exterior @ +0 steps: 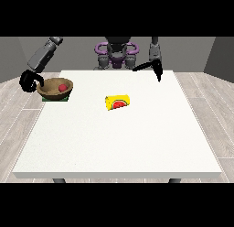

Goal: Pick the cup and pour the ball into the bowl, then pick the bowl and place it on the pad

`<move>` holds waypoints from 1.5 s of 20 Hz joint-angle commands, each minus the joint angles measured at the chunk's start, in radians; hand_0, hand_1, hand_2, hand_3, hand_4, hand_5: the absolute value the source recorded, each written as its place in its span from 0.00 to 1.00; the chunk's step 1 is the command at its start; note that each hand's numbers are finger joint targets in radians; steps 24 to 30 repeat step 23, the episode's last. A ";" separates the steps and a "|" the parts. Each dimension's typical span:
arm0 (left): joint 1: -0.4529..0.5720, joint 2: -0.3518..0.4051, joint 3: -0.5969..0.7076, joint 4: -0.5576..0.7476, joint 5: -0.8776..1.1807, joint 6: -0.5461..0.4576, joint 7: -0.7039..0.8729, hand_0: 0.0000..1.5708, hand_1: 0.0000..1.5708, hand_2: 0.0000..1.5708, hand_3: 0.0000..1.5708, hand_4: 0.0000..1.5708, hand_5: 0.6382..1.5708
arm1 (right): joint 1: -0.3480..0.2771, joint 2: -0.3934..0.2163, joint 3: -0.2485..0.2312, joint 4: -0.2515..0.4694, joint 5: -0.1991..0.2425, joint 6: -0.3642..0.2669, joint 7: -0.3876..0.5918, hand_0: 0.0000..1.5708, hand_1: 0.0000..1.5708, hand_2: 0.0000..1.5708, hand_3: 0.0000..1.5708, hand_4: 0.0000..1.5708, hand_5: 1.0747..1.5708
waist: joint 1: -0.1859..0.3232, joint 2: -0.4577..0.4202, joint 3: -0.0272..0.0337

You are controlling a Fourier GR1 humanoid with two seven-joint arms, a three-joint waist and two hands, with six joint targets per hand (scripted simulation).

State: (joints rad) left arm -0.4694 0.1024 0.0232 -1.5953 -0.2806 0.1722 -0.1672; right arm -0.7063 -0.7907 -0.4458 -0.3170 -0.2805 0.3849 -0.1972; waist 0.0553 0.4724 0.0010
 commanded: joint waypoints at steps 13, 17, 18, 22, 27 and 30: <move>0.079 -0.024 -0.041 -0.127 -0.039 0.028 0.000 0.00 0.00 0.00 0.00 0.00 0.99 | -0.027 -0.164 0.035 0.020 0.083 -0.099 0.052 0.00 0.00 0.24 0.14 0.00 0.81 | -0.001 0.037 0.0002; 0.086 -0.001 -0.022 -0.186 -0.005 -0.015 0.111 0.00 0.00 0.00 0.00 0.00 1.00 | -0.006 -0.172 0.045 0.039 0.093 -0.062 0.064 0.00 0.00 0.21 0.18 0.00 0.84 | -0.019 -0.014 0.0006; 0.114 -0.004 -0.024 -0.162 0.004 -0.013 0.005 0.00 0.00 0.00 0.00 0.00 1.00 | -0.032 -0.183 0.019 0.035 0.068 -0.072 0.075 0.00 0.00 0.21 0.15 0.00 0.85 | 0.006 0.022 0.0000; 0.100 -0.044 -0.052 -0.119 -0.031 0.016 0.083 0.00 0.00 0.00 0.00 0.00 1.00 | -0.096 -0.267 0.003 0.019 0.038 0.044 0.176 0.00 0.00 0.17 0.16 0.00 0.86 | -0.039 -0.057 -0.0008; 0.095 -0.020 -0.023 -0.044 -0.004 -0.012 0.050 0.00 0.00 0.00 0.00 0.00 1.00 | -0.100 -0.270 0.002 0.005 0.026 0.076 0.206 0.00 0.00 0.12 0.18 0.00 0.86 | -0.035 -0.110 -0.0026; 0.095 -0.020 -0.023 -0.044 -0.004 -0.012 0.050 0.00 0.00 0.00 0.00 0.00 1.00 | -0.100 -0.270 0.002 0.005 0.026 0.076 0.206 0.00 0.00 0.12 0.18 0.00 0.86 | -0.035 -0.110 -0.0026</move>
